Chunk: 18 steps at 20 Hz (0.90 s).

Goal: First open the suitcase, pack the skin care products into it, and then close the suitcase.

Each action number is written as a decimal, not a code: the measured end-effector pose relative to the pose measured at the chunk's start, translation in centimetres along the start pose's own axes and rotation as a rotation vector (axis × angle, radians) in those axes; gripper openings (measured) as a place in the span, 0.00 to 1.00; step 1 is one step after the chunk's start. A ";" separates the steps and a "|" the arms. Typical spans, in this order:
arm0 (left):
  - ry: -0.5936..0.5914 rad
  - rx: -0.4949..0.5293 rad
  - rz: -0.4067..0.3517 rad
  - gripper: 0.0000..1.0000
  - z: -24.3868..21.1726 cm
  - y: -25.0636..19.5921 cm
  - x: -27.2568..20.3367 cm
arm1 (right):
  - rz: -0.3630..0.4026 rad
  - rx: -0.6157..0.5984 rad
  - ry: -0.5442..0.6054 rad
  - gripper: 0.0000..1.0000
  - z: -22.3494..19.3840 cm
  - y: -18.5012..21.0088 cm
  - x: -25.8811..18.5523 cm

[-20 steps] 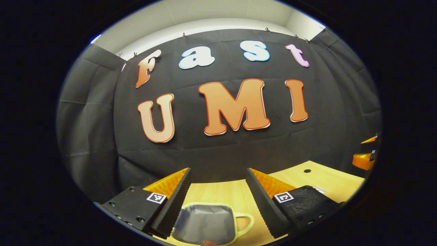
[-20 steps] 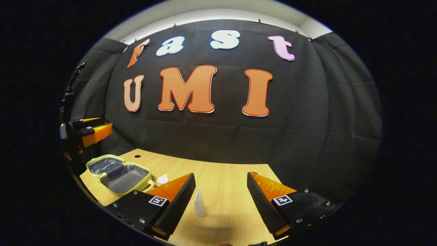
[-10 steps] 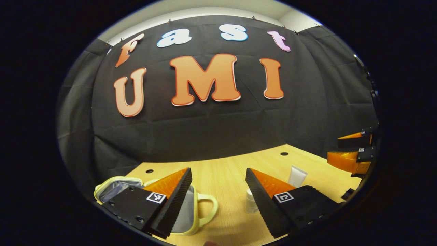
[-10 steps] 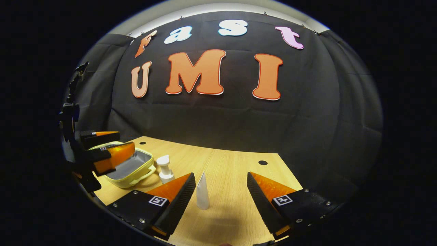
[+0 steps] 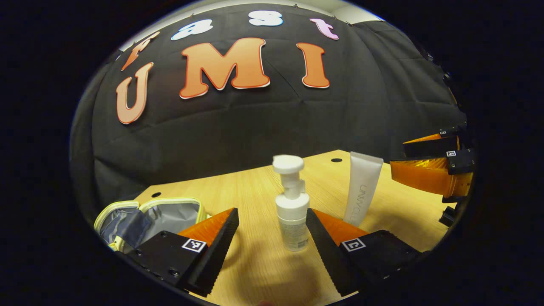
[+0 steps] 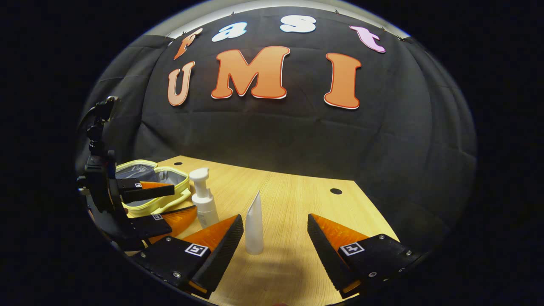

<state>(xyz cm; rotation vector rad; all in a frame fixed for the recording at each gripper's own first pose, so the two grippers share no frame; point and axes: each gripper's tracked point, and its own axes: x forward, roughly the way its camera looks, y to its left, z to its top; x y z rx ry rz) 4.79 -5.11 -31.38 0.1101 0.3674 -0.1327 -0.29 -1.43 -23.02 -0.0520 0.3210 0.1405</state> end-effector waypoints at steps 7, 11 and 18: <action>0.100 -0.012 -0.083 0.99 -3.7 -2.9 4.1 | 0.012 0.007 0.043 0.96 -2.9 0.5 2.4; 0.109 -0.019 -0.127 0.89 -3.9 -3.7 5.5 | 0.025 0.014 0.071 0.97 -4.0 0.8 3.8; 0.151 -0.099 -0.153 0.61 -3.7 -2.8 6.8 | 0.063 0.015 0.112 0.97 -5.5 2.0 5.6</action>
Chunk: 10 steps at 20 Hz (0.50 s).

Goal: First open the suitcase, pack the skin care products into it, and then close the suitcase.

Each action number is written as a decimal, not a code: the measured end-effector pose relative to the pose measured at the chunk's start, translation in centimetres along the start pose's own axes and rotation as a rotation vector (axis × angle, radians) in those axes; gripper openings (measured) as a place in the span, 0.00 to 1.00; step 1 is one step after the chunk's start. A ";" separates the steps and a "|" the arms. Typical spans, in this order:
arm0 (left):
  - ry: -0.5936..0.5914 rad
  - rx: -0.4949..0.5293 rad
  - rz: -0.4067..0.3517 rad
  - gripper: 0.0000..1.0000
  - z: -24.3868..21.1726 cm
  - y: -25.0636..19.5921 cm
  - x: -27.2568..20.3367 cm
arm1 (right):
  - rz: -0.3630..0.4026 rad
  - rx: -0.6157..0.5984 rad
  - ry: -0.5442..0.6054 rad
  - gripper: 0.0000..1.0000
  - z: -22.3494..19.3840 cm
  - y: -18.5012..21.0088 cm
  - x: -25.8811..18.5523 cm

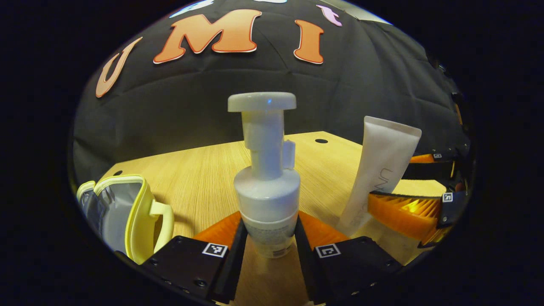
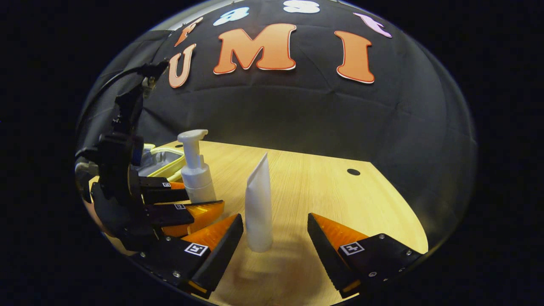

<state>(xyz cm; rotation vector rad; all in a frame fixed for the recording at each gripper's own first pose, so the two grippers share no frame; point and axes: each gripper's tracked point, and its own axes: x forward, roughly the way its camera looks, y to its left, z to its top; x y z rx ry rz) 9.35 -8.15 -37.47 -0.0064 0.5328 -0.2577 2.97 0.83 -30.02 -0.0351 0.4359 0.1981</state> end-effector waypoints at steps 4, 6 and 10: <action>-0.019 -0.005 0.011 0.57 1.5 1.1 -1.7 | 0.015 0.010 0.033 0.97 -0.7 0.9 1.9; -0.040 -0.008 0.025 0.57 2.8 2.2 -2.6 | 0.027 0.020 0.051 0.96 -1.0 1.3 2.5; -0.076 -0.029 0.067 0.57 5.4 4.8 -4.8 | 0.043 0.035 0.077 0.85 -1.8 2.1 3.2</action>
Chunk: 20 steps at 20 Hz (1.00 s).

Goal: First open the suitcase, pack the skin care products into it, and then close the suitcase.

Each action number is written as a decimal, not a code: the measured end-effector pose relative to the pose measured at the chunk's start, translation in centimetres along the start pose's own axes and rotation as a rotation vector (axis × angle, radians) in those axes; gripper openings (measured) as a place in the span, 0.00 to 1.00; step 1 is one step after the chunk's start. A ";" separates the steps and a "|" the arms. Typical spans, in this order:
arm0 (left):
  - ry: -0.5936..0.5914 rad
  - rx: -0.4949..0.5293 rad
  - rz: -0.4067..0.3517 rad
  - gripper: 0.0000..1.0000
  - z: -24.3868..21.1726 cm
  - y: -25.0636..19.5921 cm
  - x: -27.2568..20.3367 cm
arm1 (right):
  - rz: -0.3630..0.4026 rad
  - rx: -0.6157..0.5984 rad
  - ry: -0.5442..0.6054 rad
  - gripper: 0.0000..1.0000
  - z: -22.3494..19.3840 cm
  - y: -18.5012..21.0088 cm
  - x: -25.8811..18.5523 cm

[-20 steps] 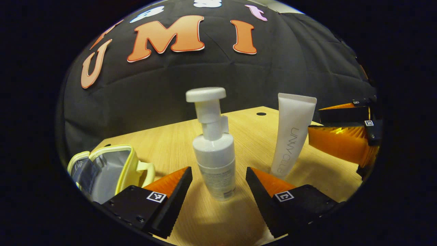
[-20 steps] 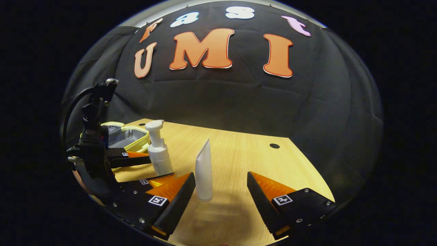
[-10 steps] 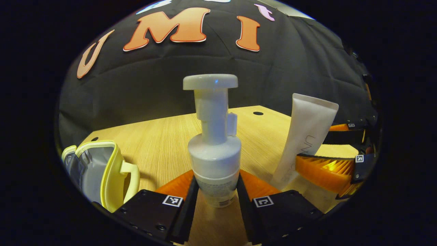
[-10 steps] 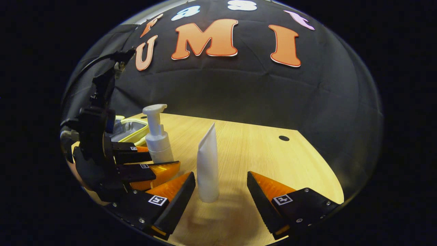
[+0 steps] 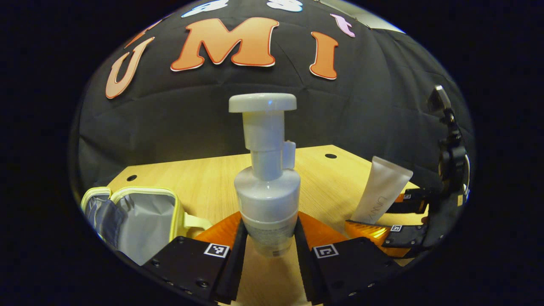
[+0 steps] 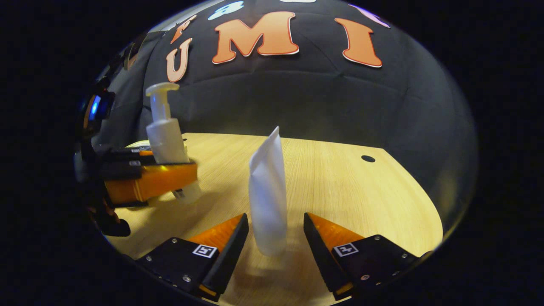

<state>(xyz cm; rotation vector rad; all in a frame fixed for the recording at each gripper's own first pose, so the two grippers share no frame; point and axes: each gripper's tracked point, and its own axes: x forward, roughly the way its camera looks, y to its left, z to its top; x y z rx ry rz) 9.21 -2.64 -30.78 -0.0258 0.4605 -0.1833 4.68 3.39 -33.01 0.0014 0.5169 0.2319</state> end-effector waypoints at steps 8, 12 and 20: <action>-0.015 0.003 0.110 0.57 1.7 5.9 -3.3 | -0.001 0.058 0.021 0.45 0.4 0.9 0.1; -0.024 0.007 0.134 0.57 2.7 7.6 -5.2 | -0.005 0.042 0.005 0.36 2.3 1.7 -1.0; -0.089 0.031 0.190 0.57 8.0 11.4 -9.8 | 0.016 0.013 -0.091 0.41 9.8 4.1 -4.5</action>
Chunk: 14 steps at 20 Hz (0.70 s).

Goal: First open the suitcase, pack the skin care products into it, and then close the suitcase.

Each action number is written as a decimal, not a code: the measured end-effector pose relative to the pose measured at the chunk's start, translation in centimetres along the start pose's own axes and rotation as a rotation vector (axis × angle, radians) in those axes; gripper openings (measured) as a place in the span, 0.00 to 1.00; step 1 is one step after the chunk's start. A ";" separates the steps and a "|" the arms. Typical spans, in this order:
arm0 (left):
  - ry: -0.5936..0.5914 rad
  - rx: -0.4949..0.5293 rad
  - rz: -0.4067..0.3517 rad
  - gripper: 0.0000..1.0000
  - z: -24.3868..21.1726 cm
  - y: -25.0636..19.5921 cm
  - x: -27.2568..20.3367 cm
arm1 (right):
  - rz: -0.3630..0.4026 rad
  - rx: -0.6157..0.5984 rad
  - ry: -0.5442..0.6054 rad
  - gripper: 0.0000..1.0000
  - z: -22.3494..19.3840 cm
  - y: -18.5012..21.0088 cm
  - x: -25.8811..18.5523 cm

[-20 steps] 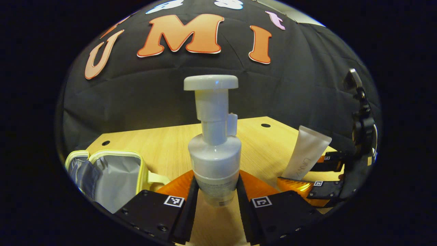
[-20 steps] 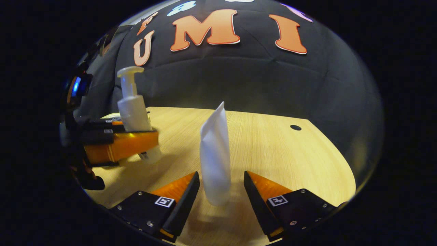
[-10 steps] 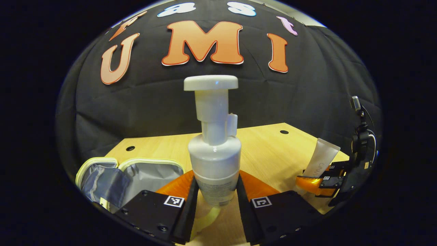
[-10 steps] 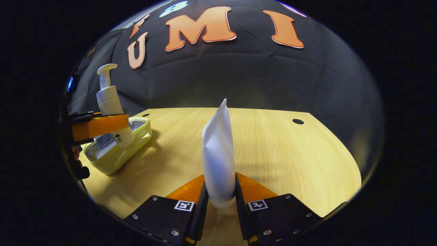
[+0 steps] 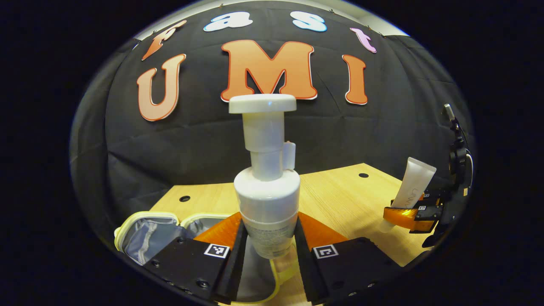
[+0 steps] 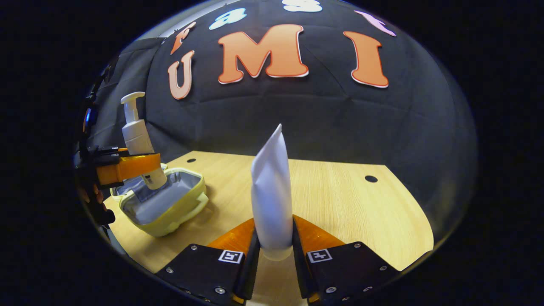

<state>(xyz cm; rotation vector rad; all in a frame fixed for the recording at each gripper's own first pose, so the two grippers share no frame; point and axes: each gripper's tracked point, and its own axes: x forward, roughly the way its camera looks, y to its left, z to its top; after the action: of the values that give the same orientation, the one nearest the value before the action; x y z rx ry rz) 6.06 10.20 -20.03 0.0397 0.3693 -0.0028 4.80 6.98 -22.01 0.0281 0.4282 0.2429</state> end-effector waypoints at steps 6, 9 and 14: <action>-0.013 -0.010 0.010 0.57 2.9 2.3 -2.8 | 0.033 -0.028 -0.045 0.41 4.3 3.0 -2.4; -0.003 -0.009 0.015 0.57 3.4 3.6 -3.9 | 0.063 -0.039 -0.051 0.40 5.6 5.0 -3.2; 0.067 -0.025 0.026 0.57 1.8 7.1 -4.6 | 0.110 -0.021 -0.067 0.41 8.1 8.8 -3.4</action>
<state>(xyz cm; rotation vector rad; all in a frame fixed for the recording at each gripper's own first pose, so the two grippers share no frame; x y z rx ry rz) 2.48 17.21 -16.47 0.0199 0.4353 0.0286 3.15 14.95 -12.57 0.0389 0.3576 0.3540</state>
